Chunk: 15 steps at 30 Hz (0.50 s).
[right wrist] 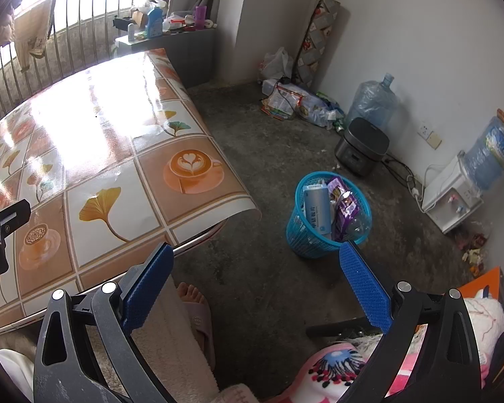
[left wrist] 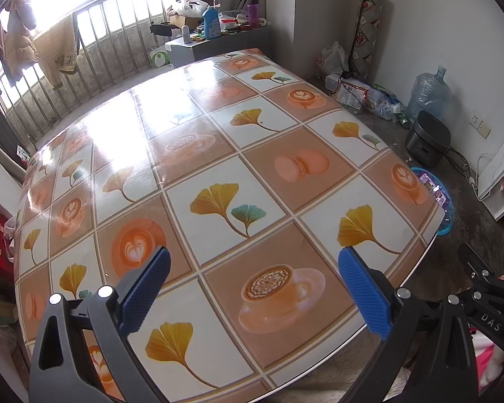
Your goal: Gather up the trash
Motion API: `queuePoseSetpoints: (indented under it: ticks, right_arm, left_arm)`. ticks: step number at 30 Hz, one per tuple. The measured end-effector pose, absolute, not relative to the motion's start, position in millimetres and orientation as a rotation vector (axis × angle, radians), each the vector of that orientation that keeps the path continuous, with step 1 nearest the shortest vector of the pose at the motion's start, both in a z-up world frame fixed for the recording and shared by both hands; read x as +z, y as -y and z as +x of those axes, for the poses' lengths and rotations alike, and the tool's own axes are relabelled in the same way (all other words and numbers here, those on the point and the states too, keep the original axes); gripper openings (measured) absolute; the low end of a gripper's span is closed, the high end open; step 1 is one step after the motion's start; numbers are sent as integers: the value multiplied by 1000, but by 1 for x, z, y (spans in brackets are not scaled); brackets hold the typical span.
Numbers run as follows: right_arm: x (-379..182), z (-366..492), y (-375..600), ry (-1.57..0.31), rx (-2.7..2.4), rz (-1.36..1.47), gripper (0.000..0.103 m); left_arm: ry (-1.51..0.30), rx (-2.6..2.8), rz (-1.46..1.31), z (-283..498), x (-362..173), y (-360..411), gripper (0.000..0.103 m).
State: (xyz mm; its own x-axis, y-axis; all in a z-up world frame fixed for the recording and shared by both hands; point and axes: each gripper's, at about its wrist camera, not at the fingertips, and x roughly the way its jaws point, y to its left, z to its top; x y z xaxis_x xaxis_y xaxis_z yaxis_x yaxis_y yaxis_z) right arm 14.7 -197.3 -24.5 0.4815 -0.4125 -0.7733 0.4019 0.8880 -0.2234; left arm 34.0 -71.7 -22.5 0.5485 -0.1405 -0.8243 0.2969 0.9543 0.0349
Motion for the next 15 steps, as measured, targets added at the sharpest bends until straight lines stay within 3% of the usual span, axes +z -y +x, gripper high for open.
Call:
queuePoseSetpoints:
  ticks: [15]
  right_arm:
    - [-25, 15, 197, -945, -494, -14, 95]
  left_arm:
    - [-956, -261, 179, 34, -22, 70, 98]
